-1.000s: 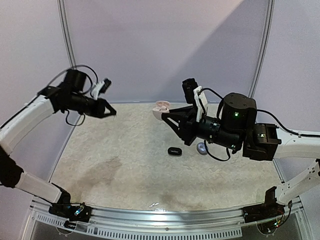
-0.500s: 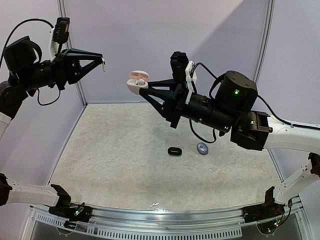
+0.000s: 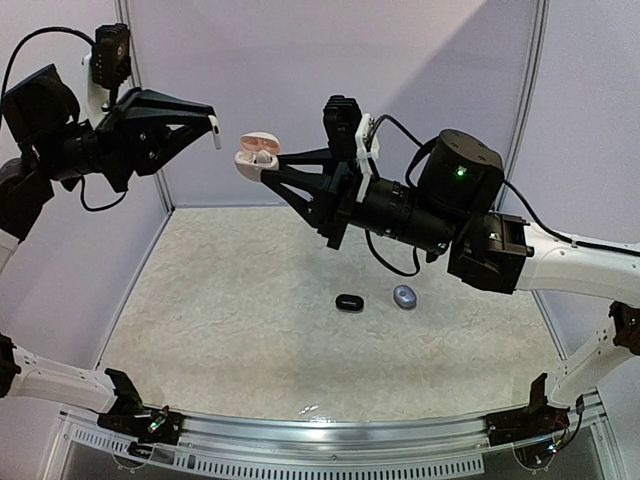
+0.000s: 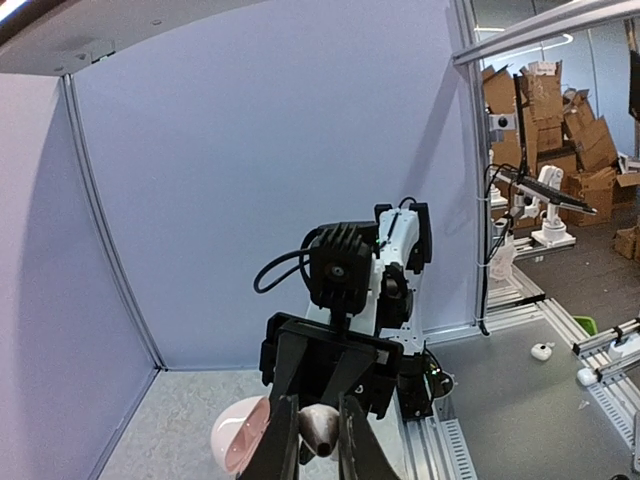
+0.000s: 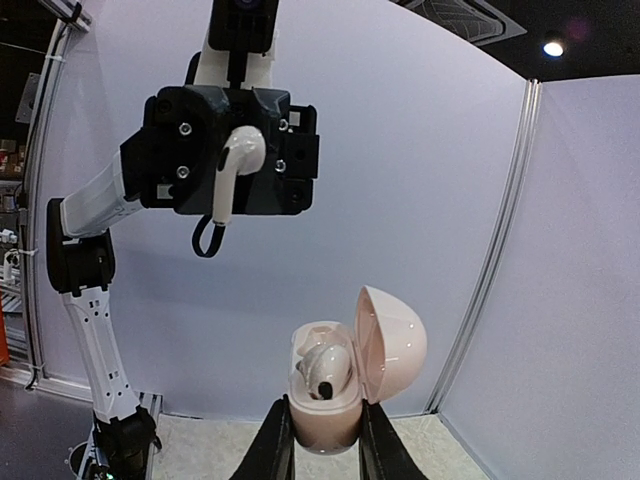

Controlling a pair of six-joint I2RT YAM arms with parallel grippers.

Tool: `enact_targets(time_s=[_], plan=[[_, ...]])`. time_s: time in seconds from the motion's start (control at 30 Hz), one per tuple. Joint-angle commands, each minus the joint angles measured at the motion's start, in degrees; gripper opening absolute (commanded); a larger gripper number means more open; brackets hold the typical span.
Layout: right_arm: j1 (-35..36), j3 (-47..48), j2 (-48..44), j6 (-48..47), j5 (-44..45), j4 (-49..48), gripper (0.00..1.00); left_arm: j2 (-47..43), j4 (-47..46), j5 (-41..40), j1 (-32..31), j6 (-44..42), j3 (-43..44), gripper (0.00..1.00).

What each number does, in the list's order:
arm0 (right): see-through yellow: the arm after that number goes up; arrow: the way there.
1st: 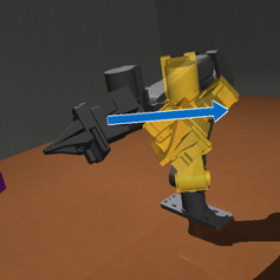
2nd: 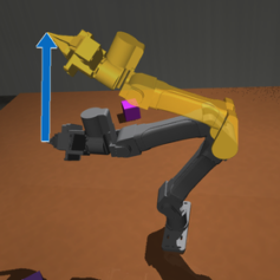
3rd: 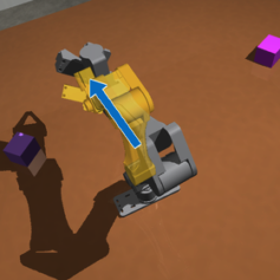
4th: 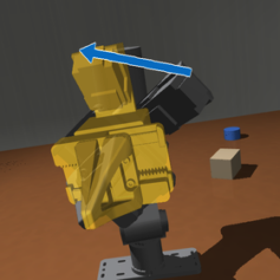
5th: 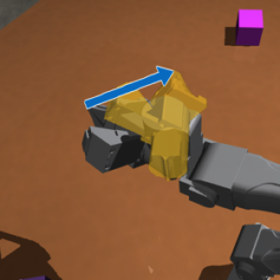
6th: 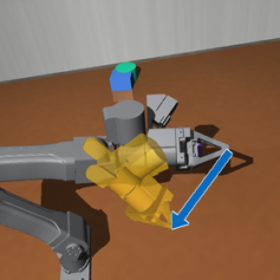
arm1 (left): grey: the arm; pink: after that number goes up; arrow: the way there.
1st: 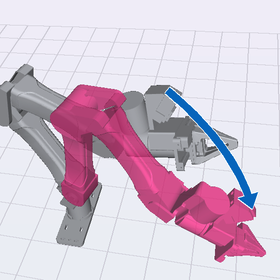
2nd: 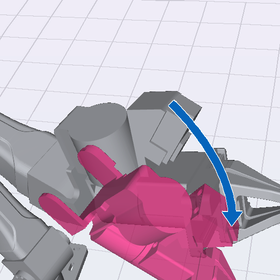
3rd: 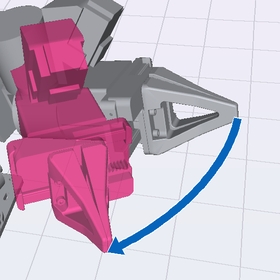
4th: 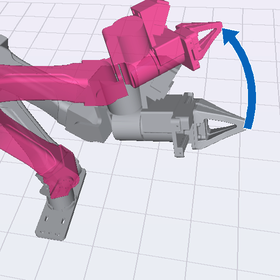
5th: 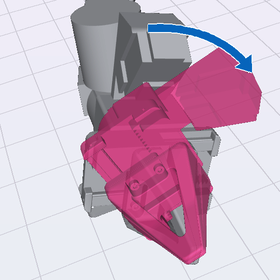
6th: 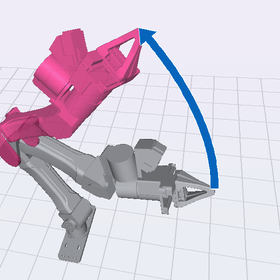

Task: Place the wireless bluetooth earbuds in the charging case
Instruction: Insert the left earbud into the right side groove of the charging case.

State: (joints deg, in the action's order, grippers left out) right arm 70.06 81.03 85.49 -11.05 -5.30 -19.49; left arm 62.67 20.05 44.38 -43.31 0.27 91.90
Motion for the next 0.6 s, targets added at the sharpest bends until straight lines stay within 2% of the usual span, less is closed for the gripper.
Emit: enact_targets(time_s=[0.0,0.23,0.57], plan=[[0.0,1.3,0.5,-0.3,-0.7,0.3,0.00,1.7,-1.3,-2.7,-2.4,-4.7,-1.1,0.00],[0.1,1.2,0.4,-0.1,0.2,0.1,0.00,2.9,-5.8,-5.9,-2.9,-4.0,-3.7,0.00],[0.1,0.0,-0.4,0.0,1.9,-1.0,0.00,1.1,-2.7,-7.6,-2.9,-4.7,-6.2,0.00]])
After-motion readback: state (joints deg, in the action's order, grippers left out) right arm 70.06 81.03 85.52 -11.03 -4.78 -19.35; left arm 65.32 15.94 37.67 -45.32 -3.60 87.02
